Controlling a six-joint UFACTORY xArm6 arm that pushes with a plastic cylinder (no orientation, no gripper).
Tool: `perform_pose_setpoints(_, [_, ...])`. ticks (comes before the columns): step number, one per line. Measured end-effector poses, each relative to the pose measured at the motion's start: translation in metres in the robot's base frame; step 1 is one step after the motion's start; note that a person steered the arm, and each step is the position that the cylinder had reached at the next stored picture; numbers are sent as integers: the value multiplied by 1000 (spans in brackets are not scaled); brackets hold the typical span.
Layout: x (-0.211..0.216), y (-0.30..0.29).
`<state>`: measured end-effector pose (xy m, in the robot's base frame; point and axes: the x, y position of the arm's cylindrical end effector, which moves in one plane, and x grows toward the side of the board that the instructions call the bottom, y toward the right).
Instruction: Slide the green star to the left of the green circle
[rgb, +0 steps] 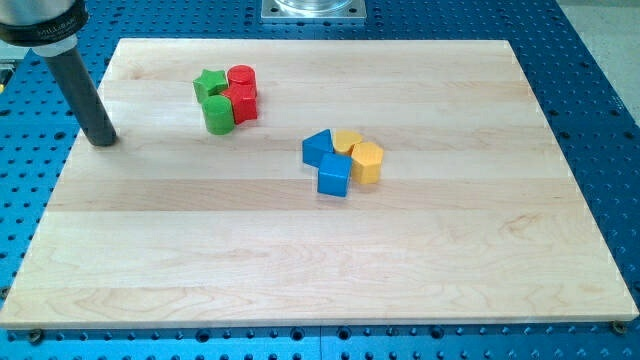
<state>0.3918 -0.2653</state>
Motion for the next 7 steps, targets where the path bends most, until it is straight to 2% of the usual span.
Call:
perform_pose_setpoints(4, [-3,19])
perform_pose_setpoints(5, [-40,38])
perform_pose_setpoints(6, [-150,45])
perform_pose_setpoints(7, [-161,76])
